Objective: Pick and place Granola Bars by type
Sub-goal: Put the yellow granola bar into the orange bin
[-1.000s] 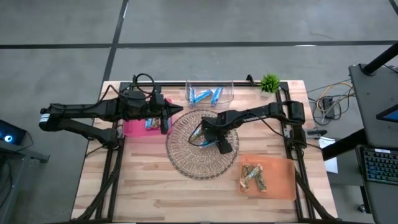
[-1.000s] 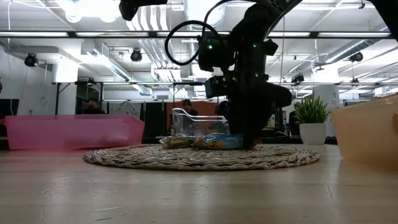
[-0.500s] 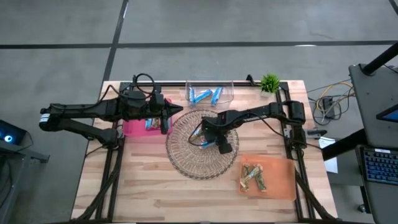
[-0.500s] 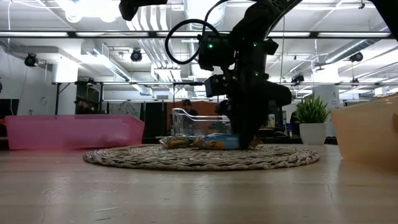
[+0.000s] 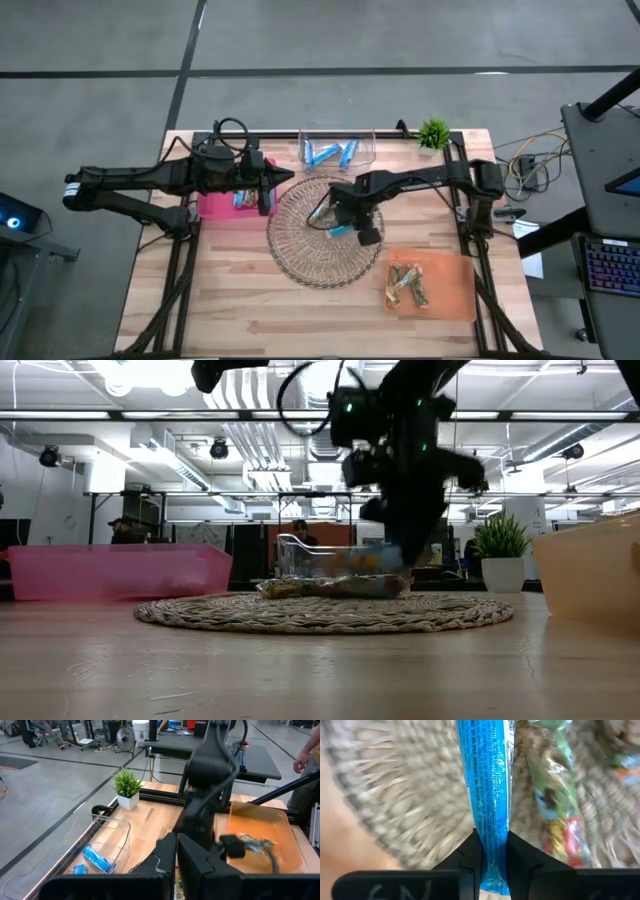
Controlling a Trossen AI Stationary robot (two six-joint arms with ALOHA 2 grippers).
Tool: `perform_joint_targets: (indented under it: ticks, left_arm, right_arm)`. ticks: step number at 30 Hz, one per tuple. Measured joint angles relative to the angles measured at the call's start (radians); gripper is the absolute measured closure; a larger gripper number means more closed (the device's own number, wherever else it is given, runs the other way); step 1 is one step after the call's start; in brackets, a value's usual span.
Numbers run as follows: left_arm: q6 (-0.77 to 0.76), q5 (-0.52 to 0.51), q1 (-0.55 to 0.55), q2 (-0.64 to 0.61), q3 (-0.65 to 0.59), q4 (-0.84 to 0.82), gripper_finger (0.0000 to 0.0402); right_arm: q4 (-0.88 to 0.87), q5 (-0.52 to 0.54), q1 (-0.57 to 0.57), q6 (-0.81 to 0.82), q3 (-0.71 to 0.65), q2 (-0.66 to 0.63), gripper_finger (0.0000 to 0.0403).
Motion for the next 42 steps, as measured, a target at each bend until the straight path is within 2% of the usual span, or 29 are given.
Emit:
perform_joint_targets:
  ticks: [10,16,22,27,36,42]
  left_arm:
    - [-0.001,0.0,0.0,0.0,0.0,0.0,0.0401]
    - [-0.002,0.0,0.0,0.0,0.0,0.0,0.0401]
    - [-0.004,0.0,0.0,0.0,0.0,0.0,0.0401]
    - [-0.011,0.0,0.0,0.0,0.0,0.0,0.0401]
    - [-0.01,0.0,0.0,0.0,0.0,0.0,0.0401]
    - [-0.011,0.0,0.0,0.0,0.0,0.0,0.0401]
  right_arm:
    - [-0.147,-0.005,0.038,0.185,0.031,-0.238,0.0358]
    - [-0.186,-0.004,0.115,0.438,0.031,-0.381,0.0353]
    - [-0.237,0.008,0.255,0.713,0.019,-0.465,0.0358]
    - [-0.251,0.025,0.401,1.01,-0.03,-0.521,0.0354]
    - [-0.251,0.223,0.682,1.661,-0.152,-0.634,0.036]
    - [-0.247,0.264,0.854,2.026,-0.215,-0.634,0.0355]
